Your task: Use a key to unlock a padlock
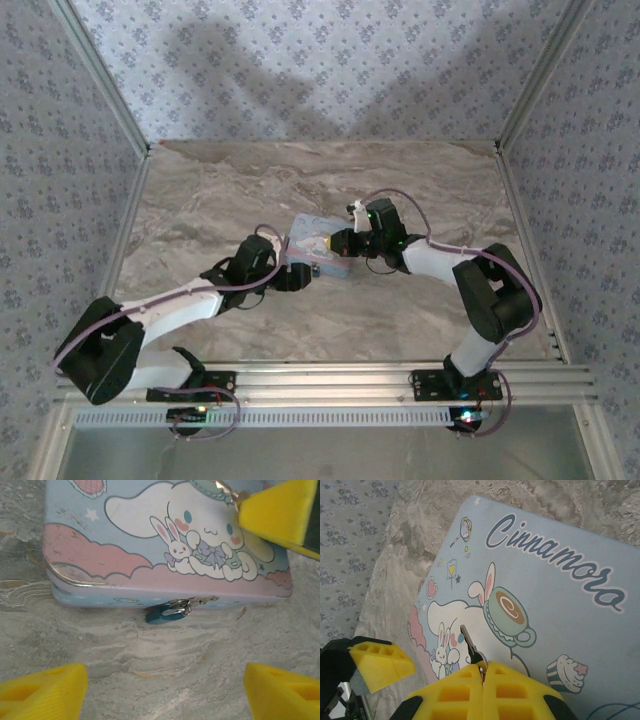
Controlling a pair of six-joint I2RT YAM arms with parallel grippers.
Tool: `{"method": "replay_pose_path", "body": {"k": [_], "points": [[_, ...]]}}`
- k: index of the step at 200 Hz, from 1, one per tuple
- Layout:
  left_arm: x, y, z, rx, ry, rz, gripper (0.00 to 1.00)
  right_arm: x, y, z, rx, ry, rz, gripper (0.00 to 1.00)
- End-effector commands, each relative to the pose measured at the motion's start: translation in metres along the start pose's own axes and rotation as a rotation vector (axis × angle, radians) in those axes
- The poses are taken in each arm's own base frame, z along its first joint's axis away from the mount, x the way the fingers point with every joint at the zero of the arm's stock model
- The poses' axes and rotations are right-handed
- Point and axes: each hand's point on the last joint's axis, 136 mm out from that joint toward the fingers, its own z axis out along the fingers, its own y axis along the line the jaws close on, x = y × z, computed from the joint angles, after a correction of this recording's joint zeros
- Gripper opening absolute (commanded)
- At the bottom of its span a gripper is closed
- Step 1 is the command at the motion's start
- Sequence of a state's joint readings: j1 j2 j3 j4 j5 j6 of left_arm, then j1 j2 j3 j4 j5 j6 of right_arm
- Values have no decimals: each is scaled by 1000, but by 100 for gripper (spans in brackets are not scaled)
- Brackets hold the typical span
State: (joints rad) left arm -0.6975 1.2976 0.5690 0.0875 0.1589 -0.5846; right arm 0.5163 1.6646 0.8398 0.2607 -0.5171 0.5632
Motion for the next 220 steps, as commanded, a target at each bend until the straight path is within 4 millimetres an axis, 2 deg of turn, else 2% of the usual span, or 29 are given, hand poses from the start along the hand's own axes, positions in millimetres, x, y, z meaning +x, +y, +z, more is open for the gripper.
{"method": "replay_pose_path", "body": {"k": [1, 41, 120, 220], "points": [[-1, -7, 8, 41, 1, 46, 80, 30, -29, 5, 118, 85, 35, 0], [2, -9, 24, 37, 23, 88, 78, 41, -33, 7, 142, 97, 35, 0], [-6, -11, 50, 37, -3, 136, 74, 43, -30, 9, 138, 100, 24, 0], [-3, -16, 74, 31, 33, 152, 66, 43, -28, 10, 133, 103, 18, 0]]}}
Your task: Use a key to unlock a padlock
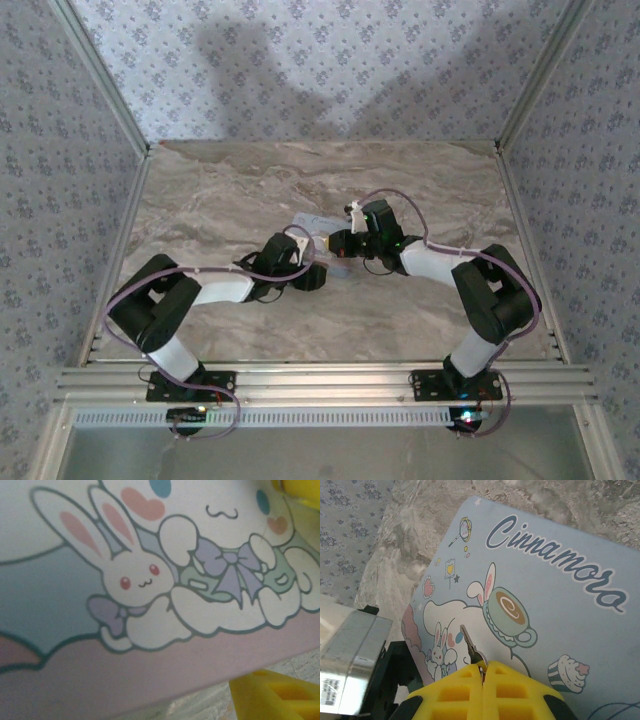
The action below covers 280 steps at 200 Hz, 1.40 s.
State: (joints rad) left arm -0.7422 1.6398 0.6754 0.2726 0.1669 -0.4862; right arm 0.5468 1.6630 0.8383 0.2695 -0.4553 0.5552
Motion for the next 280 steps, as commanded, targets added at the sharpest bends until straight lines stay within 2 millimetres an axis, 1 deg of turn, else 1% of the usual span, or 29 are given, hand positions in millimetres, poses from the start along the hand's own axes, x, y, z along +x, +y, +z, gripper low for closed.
{"method": "replay_pose_path", "body": {"k": [1, 33, 84, 119, 180, 229, 280], "points": [[-14, -11, 5, 21, -34, 32, 66, 43, -29, 6, 100, 123, 44, 0], [-11, -10, 11, 9, -16, 34, 61, 43, -28, 6, 98, 124, 44, 0], [-10, -9, 14, -14, -7, 33, 53, 42, -27, 6, 94, 124, 44, 0], [-14, -10, 14, -12, -16, 26, 49, 41, -26, 6, 93, 122, 45, 0], [-21, -20, 14, 31, -38, -2, 41, 42, -25, 8, 91, 125, 47, 0], [-22, -24, 16, 48, -38, -28, 40, 43, -26, 9, 91, 127, 50, 0], [-23, -26, 18, 52, -37, -38, 36, 43, -26, 9, 90, 125, 50, 0]]}}
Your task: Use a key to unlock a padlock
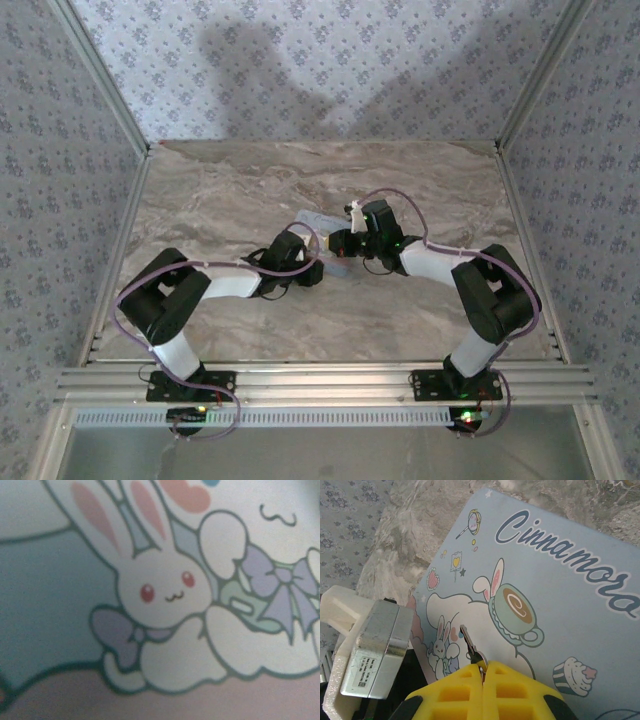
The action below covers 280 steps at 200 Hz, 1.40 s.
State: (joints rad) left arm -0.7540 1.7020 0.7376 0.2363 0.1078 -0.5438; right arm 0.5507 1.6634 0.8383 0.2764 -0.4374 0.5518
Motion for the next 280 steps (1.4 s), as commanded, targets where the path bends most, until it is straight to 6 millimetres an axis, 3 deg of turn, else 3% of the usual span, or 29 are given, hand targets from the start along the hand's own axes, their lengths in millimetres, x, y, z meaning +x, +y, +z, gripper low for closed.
{"method": "replay_pose_path", "body": {"k": [1, 147, 224, 249, 280], "points": [[-16, -33, 3, 116, -41, 16, 36, 46, -25, 8, 80, 139, 57, 0], [-20, -31, 5, 100, -54, -39, 34, 46, -23, 8, 78, 136, 56, 0], [-21, -32, 6, 101, -59, -73, 27, 46, -22, 7, 75, 134, 53, 0], [-21, -32, 4, 104, -60, -87, 25, 40, -18, 5, 61, 112, 36, 0], [-22, -38, -2, 130, -59, -117, 24, 17, -1, -10, 34, 37, -42, 0]]}}
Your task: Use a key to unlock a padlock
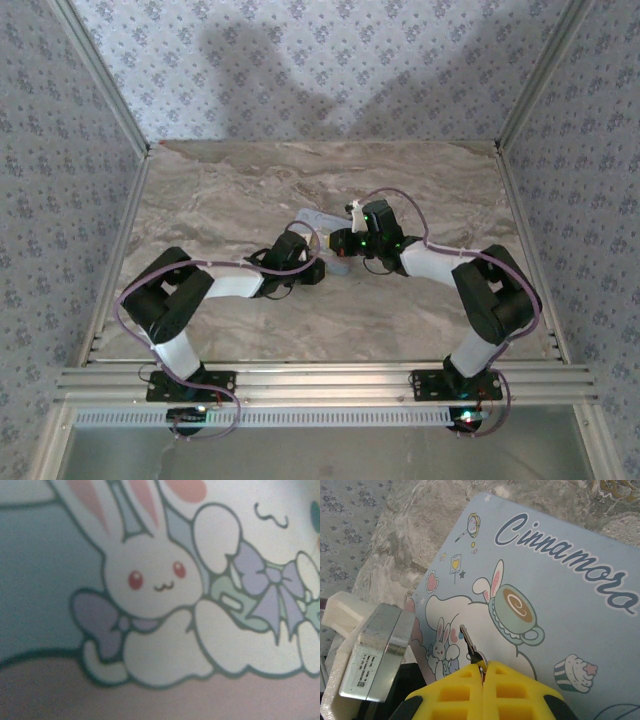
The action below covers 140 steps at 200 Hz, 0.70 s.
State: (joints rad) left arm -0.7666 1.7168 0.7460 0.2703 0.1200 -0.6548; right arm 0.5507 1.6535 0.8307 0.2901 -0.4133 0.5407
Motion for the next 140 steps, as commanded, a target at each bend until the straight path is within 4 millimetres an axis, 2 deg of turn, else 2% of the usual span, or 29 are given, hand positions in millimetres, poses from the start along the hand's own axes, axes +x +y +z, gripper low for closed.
{"method": "replay_pose_path", "body": {"k": [1, 27, 48, 95, 140], "points": [[-16, -30, -5, 102, -44, -18, 24, 21, 1, -9, 20, 59, -29, 0], [-16, -32, -10, 106, -35, -49, 24, 1, 14, -30, 19, -31, -116, 0], [-16, -35, -15, 109, -24, -75, 23, 0, 16, -46, 33, -73, -165, 0], [-21, -46, -32, 126, -3, -130, 21, 27, 11, -73, 73, -127, -241, 0], [-29, -58, -46, 149, 9, -178, 20, 59, 10, -80, 75, -142, -310, 0]]}}
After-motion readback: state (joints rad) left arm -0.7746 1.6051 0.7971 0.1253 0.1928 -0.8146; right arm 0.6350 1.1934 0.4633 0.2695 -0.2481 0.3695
